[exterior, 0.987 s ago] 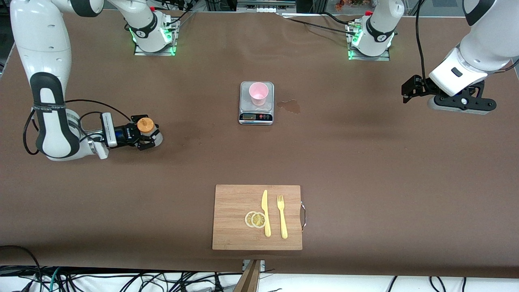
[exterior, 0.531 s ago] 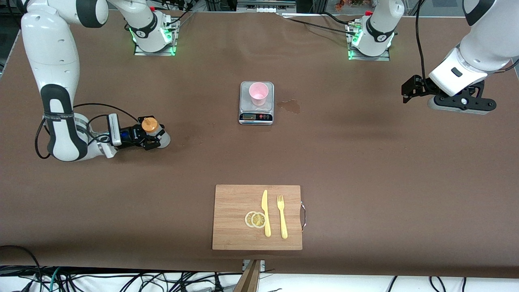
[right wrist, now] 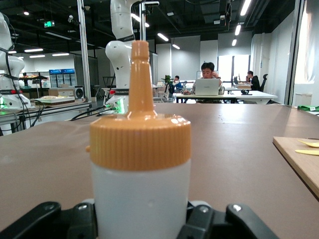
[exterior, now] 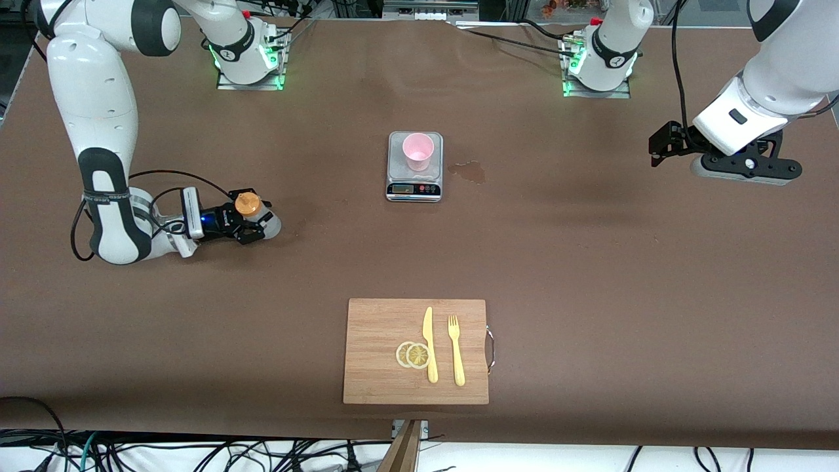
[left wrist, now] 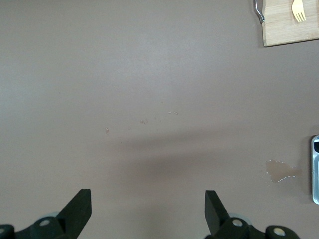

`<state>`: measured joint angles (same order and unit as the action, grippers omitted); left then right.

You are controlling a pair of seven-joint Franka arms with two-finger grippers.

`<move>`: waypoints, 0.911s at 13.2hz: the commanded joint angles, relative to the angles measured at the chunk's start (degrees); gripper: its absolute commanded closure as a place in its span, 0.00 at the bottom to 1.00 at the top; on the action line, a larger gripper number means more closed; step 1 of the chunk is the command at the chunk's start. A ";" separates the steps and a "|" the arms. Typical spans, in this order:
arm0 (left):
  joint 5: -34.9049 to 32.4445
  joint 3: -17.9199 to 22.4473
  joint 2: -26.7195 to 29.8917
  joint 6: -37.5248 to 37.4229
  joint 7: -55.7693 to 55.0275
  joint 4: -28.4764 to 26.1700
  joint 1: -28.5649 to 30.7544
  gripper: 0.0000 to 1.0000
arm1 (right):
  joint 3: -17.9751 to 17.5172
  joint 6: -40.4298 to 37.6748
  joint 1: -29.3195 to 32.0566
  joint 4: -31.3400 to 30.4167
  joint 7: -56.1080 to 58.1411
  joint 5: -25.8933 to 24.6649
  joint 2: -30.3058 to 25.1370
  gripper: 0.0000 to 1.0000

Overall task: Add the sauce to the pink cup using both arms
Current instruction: 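Set the bottle upright on the table and open the right gripper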

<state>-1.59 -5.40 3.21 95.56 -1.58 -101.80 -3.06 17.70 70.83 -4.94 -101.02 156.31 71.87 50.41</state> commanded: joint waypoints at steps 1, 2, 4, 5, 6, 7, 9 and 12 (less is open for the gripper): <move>1.51 -0.22 0.05 -1.16 0.00 0.72 0.25 0.00 | -0.65 -0.96 1.16 1.79 3.74 0.72 1.44 0.00; 1.51 -0.13 0.05 -1.25 0.18 0.72 0.25 0.00 | -0.65 -0.96 1.77 2.75 3.39 0.20 1.35 0.00; 1.51 -0.13 0.05 -1.43 0.09 0.72 0.25 0.00 | -0.39 -2.61 3.09 3.81 2.86 -0.85 1.26 0.00; 1.51 -0.13 0.05 -1.60 0.09 0.72 0.25 0.00 | -0.21 -3.41 4.05 4.43 2.51 -2.95 1.26 0.00; 1.51 -0.13 0.05 -1.60 0.18 0.72 0.25 0.00 | 0.31 -3.42 5.54 5.74 2.51 -5.93 1.18 0.00; 1.51 -0.13 0.05 -1.60 0.35 0.72 0.25 0.00 | 1.27 -3.42 6.69 7.23 2.42 -9.26 1.09 0.00; 1.51 -0.13 0.05 -1.60 0.09 0.72 0.25 0.00 | 2.60 -3.33 8.54 10.92 1.81 -13.85 0.65 0.00; 1.51 -0.13 0.05 -1.60 0.18 0.72 0.25 0.00 | 5.05 -0.28 9.51 13.31 -1.86 -16.58 -3.54 0.00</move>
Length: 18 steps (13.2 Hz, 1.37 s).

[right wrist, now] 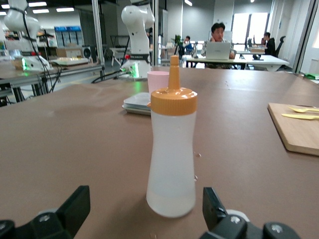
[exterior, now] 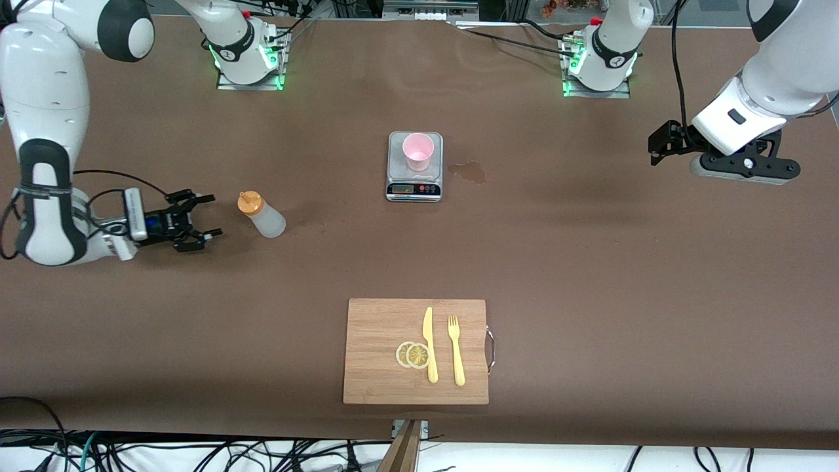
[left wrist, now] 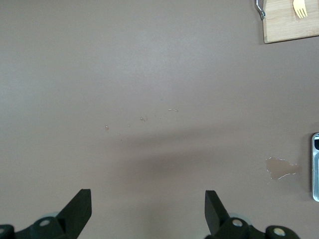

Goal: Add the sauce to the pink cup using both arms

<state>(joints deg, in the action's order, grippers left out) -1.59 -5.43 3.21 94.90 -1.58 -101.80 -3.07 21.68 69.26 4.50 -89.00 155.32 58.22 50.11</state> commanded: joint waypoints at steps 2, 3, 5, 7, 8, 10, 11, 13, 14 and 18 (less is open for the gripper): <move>1.50 -0.11 0.05 -0.95 0.09 0.73 0.26 0.00 | 1.08 8.49 -0.02 -0.46 -10.68 -11.07 -12.27 0.00; 1.50 -0.11 0.05 -0.95 0.18 0.73 0.26 0.00 | 0.91 11.05 -0.19 -2.65 -15.88 -14.77 -16.76 0.00; 1.50 -0.11 0.05 -0.95 0.79 0.64 0.26 0.00 | -1.19 16.32 -0.72 -6.43 -24.32 -21.02 -24.50 0.00; 1.50 -0.11 0.05 -1.04 0.88 0.64 0.26 0.00 | -3.74 19.84 -0.90 -9.16 -33.02 -26.82 -30.83 0.00; 1.50 -0.11 0.05 -1.04 0.79 0.64 0.26 0.00 | -4.62 21.77 -1.51 -10.22 -36.63 -29.20 -33.56 0.00; 1.50 -0.11 0.05 -1.04 0.70 0.64 0.26 0.00 | -5.77 22.93 -3.00 -10.84 -45.06 -35.43 -38.14 0.00; 1.50 -0.11 0.05 -1.04 0.27 0.64 0.26 0.00 | -6.65 23.28 -4.14 -10.84 -50.07 -38.51 -40.16 0.00; 1.50 0.07 0.05 -1.12 0.61 0.64 0.35 0.00 | -7.18 24.68 -6.25 -12.94 -57.55 -41.34 -44.03 0.00; 1.50 0.07 0.05 -1.21 0.62 0.64 0.35 0.00 | -7.36 25.48 -7.74 -13.91 -60.89 -43.09 -45.79 0.00; 1.50 0.16 0.05 -1.48 0.97 0.46 0.35 0.00 | -7.27 25.40 -12.31 -15.49 -83.45 -47.49 -51.50 0.00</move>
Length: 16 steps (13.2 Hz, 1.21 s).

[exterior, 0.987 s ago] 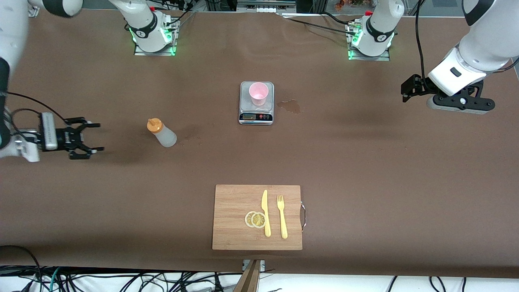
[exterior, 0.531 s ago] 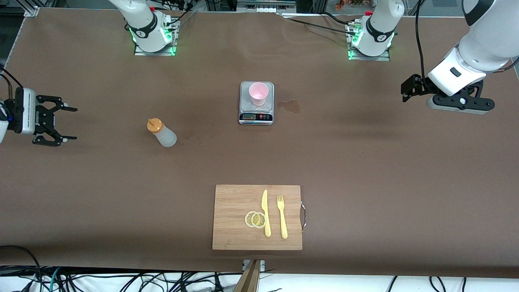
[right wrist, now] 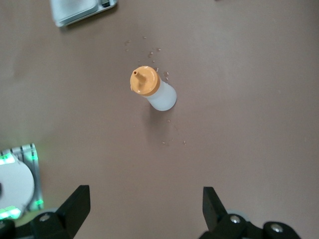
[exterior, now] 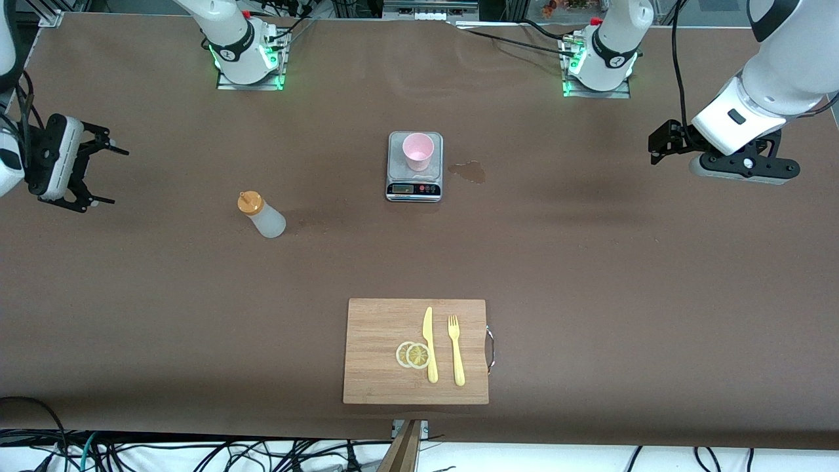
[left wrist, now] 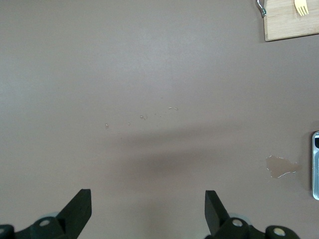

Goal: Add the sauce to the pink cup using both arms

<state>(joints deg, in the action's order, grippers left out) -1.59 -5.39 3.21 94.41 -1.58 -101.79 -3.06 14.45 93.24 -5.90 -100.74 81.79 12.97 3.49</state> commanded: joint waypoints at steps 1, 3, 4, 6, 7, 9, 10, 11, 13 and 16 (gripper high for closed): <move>1.50 0.12 0.05 -0.98 0.79 0.45 0.34 0.00 | -0.03 1.24 -3.31 -4.11 -17.90 -2.86 -6.20 0.00; 1.50 0.12 0.05 -1.07 0.79 0.63 0.34 0.00 | -0.03 0.89 -5.87 -4.11 -31.71 -4.10 -7.61 0.00; 1.50 0.12 0.05 -1.07 0.79 0.63 0.34 0.00 | 0.06 0.80 -6.83 -3.85 -37.87 -4.10 -7.53 0.00; 1.50 0.12 0.05 -1.33 0.79 0.45 0.34 0.00 | -0.21 0.28 -7.98 -3.67 -52.53 -4.10 -7.62 0.00; 1.50 0.30 0.05 -1.42 0.79 0.36 0.43 0.00 | -0.12 -0.25 -10.16 -3.23 -61.13 -4.18 -7.88 0.00; 1.50 0.12 0.05 -1.42 0.35 0.63 0.52 0.00 | -0.55 -1.48 -12.37 -1.14 -71.64 -7.24 -8.67 0.00; 1.50 0.12 0.05 -1.33 0.61 0.63 0.60 0.00 | -1.52 -3.23 -13.77 1.05 -75.77 -10.57 -8.67 0.00; 1.50 0.21 0.05 -1.33 0.79 0.45 0.60 0.00 | -2.31 -4.81 -13.87 3.51 -77.20 -14.34 -8.33 0.00; 1.50 0.12 0.05 -1.16 0.79 0.36 1.22 0.00 | -0.75 -5.00 -13.53 4.06 -75.04 -16.31 -8.15 0.00; 1.50 -0.32 0.05 -1.24 0.27 0.63 0.96 0.00 | 1.99 -6.05 -13.44 3.71 -70.45 -15.61 -8.41 0.00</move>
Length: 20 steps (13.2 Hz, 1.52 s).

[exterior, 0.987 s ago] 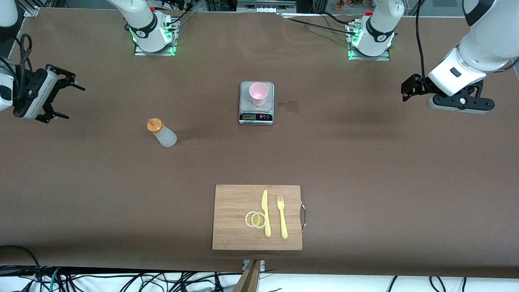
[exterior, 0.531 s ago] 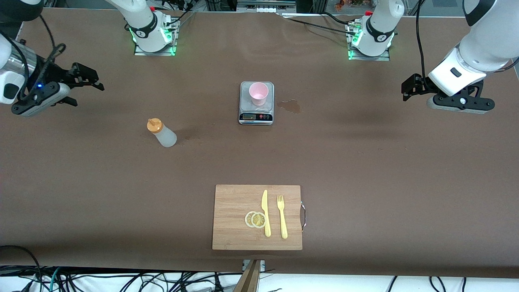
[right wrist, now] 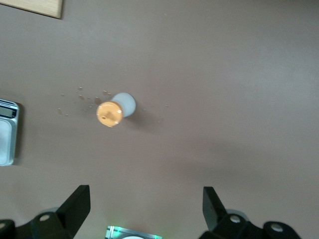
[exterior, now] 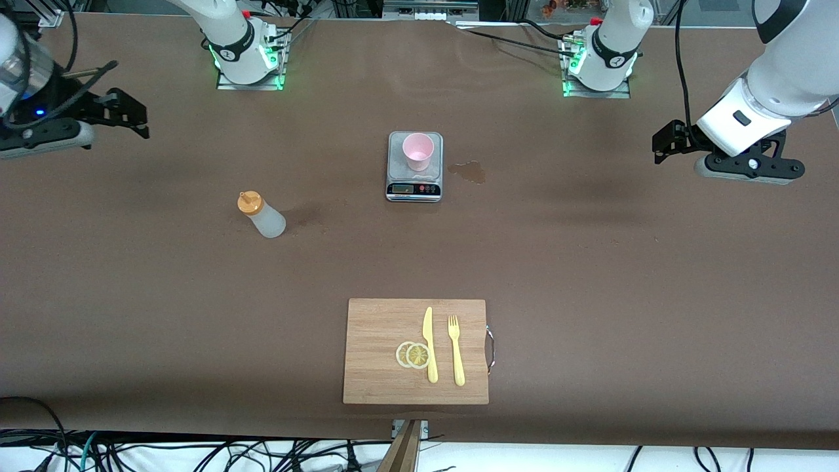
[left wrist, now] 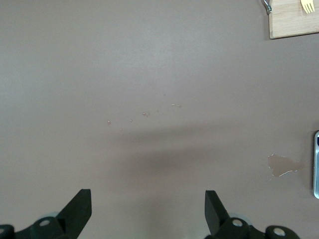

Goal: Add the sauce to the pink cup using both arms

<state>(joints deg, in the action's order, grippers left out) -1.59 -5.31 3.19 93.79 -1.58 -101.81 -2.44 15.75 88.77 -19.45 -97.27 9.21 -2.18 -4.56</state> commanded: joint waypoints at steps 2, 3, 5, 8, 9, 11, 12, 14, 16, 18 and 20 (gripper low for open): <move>1.50 -0.40 0.06 -0.63 0.17 0.65 0.33 0.00 | 0.68 -2.28 0.46 0.33 2.12 0.76 -0.54 0.00; 1.50 -0.40 0.06 -0.63 0.17 0.65 0.33 0.00 | 0.68 -2.37 0.46 0.42 1.78 1.29 -0.54 0.00; 1.50 -0.40 0.06 -0.63 0.17 0.73 0.25 0.00 | 0.68 -2.37 0.46 0.94 1.42 1.30 -0.10 0.00; 1.50 -0.40 0.15 -0.63 0.00 0.82 -0.19 0.00 | 0.68 -2.37 0.46 1.91 1.33 1.30 -0.10 0.00; 1.50 -0.84 0.15 -0.71 0.08 0.82 -0.19 0.00 | 0.68 -2.37 0.38 2.09 1.33 1.39 -0.10 0.00; 1.50 -1.19 0.15 -0.63 0.00 0.91 -0.19 0.00 | 0.68 -2.20 0.46 2.35 1.51 1.82 -0.02 0.00; 1.41 -1.20 0.06 -0.63 0.00 1.00 -0.19 0.00 | 0.59 -2.37 0.38 3.22 1.77 2.17 0.16 0.00; 1.50 -1.37 0.14 -0.71 0.00 1.00 -0.28 0.00 | 0.59 -2.37 0.20 3.41 1.68 2.18 0.51 0.00; 1.50 -1.99 0.15 -0.72 -0.18 1.00 -0.19 0.00 | 0.42 -2.37 0.03 3.67 1.60 1.92 0.60 0.00; 1.50 -1.81 0.15 -0.72 0.00 1.00 0.33 0.00 | 0.42 -2.55 0.02 3.67 1.60 1.83 0.60 0.00; 1.50 -1.81 0.15 -0.72 0.09 1.00 0.42 0.00 | 0.42 -2.72 0.11 3.67 1.60 1.83 0.60 0.00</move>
<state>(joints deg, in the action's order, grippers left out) -1.59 -7.07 3.20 93.79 -1.63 -101.68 -2.56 16.29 87.40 -19.51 -95.09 10.70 -0.87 -4.38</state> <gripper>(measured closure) 0.000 0.000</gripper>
